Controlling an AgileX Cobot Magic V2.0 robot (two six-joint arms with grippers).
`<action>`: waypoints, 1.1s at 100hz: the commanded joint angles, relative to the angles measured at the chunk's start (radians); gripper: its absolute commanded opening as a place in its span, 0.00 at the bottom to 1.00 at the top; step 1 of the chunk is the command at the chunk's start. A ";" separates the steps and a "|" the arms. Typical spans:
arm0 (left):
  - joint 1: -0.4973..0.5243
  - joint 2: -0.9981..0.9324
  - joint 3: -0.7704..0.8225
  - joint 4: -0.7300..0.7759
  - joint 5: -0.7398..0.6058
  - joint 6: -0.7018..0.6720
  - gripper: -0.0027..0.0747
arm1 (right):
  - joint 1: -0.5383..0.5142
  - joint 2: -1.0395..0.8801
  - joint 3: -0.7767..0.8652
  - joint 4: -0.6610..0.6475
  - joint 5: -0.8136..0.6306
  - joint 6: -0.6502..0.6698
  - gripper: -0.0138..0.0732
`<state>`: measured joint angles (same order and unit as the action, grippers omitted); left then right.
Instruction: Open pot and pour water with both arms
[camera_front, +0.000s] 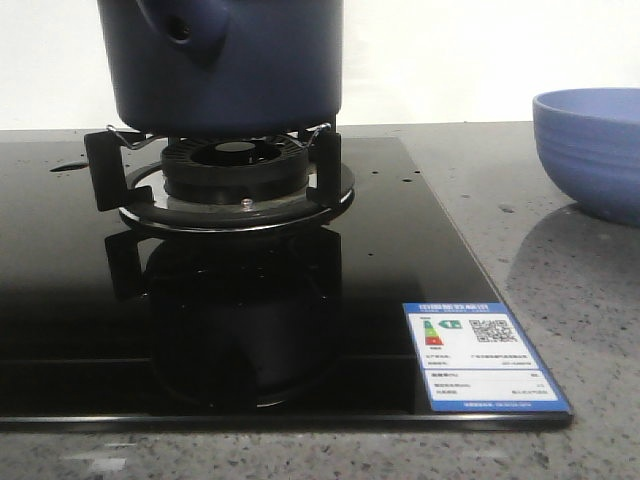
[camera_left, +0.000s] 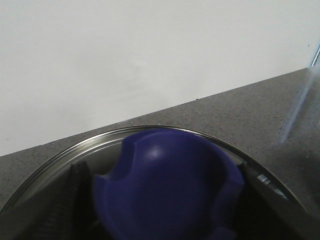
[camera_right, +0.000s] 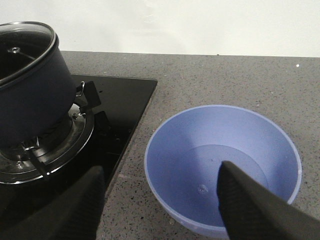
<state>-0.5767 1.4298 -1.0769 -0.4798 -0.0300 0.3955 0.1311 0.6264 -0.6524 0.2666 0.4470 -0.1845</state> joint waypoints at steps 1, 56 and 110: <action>0.002 -0.030 -0.038 0.011 -0.081 -0.001 0.70 | 0.000 0.007 -0.038 -0.004 -0.066 -0.011 0.66; 0.002 -0.036 -0.038 0.018 -0.088 -0.001 0.48 | 0.000 0.007 -0.038 -0.006 -0.062 -0.011 0.66; 0.014 -0.198 -0.038 0.036 -0.099 -0.001 0.48 | -0.006 0.074 -0.060 -0.022 -0.044 -0.013 0.66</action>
<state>-0.5745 1.3007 -1.0769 -0.4569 -0.0222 0.3955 0.1311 0.6686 -0.6614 0.2479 0.4654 -0.1869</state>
